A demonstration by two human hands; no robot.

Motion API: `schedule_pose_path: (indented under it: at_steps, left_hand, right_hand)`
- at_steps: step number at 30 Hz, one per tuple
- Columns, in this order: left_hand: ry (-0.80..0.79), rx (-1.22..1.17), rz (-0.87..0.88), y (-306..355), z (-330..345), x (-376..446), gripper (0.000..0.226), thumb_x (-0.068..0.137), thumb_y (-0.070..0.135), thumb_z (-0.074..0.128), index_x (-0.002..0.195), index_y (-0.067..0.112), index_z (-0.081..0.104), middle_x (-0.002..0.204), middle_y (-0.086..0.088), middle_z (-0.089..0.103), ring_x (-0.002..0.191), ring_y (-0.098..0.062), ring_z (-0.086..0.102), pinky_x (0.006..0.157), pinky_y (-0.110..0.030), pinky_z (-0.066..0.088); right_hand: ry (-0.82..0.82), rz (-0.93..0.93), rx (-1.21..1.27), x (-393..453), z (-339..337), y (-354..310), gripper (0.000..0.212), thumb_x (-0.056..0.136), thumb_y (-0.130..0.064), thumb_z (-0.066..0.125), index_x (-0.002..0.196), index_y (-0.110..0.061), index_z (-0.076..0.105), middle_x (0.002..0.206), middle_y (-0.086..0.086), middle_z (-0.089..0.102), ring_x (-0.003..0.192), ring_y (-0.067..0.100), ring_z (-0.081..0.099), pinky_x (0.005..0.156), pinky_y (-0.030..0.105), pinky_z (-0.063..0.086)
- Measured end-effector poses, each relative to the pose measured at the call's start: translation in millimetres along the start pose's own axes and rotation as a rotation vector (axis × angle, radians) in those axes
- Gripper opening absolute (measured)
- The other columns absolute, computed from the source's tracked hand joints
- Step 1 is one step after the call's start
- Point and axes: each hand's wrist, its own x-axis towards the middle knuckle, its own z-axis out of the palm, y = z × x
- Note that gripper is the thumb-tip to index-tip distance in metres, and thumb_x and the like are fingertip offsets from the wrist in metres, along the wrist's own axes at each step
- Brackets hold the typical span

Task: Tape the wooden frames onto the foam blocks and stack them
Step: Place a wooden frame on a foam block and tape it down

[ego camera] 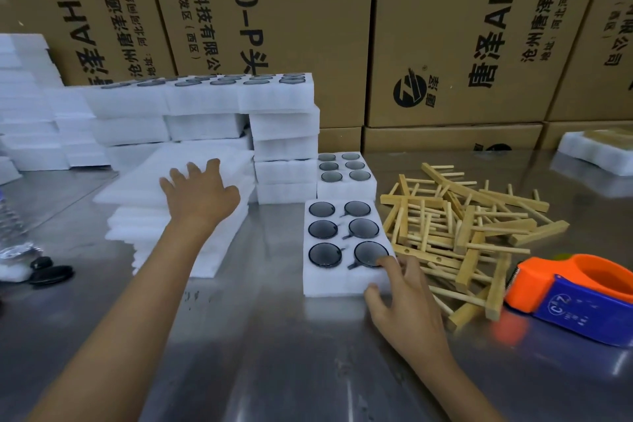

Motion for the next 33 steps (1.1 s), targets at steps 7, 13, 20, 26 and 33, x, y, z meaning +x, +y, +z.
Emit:
schedule_pose_path:
  at_steps: [7, 13, 20, 26, 33]
  left_hand:
    - [0.078, -0.303, 0.066, 5, -22, -11, 0.060, 0.089, 0.004, 0.052, 0.146, 0.020, 0.044, 0.132, -0.019, 0.057, 0.123, -0.040, 0.049, 0.099, -0.040, 0.039]
    - [-0.036, -0.039, 0.005, 15, -28, -16, 0.058, 0.093, 0.012, 0.051, 0.149, 0.020, 0.036, 0.158, -0.023, 0.025, 0.144, -0.048, 0.022, 0.109, -0.059, 0.026]
    - [0.099, 0.095, -0.026, 20, -9, -28, 0.052, 0.086, 0.004, 0.052, 0.137, 0.010, 0.042, 0.116, -0.021, 0.058, 0.119, -0.047, 0.048, 0.108, -0.058, 0.031]
    - [0.346, 0.091, 0.168, 74, -8, -54, 0.013, 0.081, -0.003, 0.050, 0.087, 0.009, 0.049, 0.088, -0.015, 0.060, 0.086, -0.035, 0.056, 0.073, -0.037, 0.031]
    - [0.240, 0.234, 0.477, 169, 32, -111, 0.022, 0.086, 0.011, 0.053, 0.107, 0.016, 0.057, 0.111, -0.006, 0.061, 0.107, -0.028, 0.054, 0.082, -0.036, 0.035]
  right_hand:
    - [0.012, 0.011, 0.003, -2, -1, -4, 0.043, 0.082, -0.044, 0.043, 0.123, -0.034, 0.047, 0.116, -0.005, 0.039, 0.103, 0.023, 0.054, 0.075, 0.034, 0.049]
    - [0.001, 0.011, -0.001, -3, -2, -4, 0.042, 0.085, -0.040, 0.048, 0.126, -0.033, 0.047, 0.117, -0.004, 0.039, 0.104, 0.025, 0.053, 0.076, 0.035, 0.050]
    - [0.009, -0.010, -0.042, -4, -3, -7, 0.041, 0.085, -0.037, 0.049, 0.125, -0.029, 0.047, 0.113, -0.001, 0.041, 0.099, 0.024, 0.053, 0.074, 0.034, 0.048]
    - [0.006, -0.024, -0.025, -4, -7, -4, 0.041, 0.085, -0.035, 0.050, 0.126, -0.027, 0.048, 0.111, 0.000, 0.041, 0.098, 0.025, 0.053, 0.077, 0.036, 0.050]
    - [-0.021, -0.034, -0.011, -5, -8, -4, 0.045, 0.086, -0.033, 0.051, 0.130, -0.027, 0.045, 0.110, 0.000, 0.041, 0.098, 0.022, 0.051, 0.075, 0.034, 0.049]
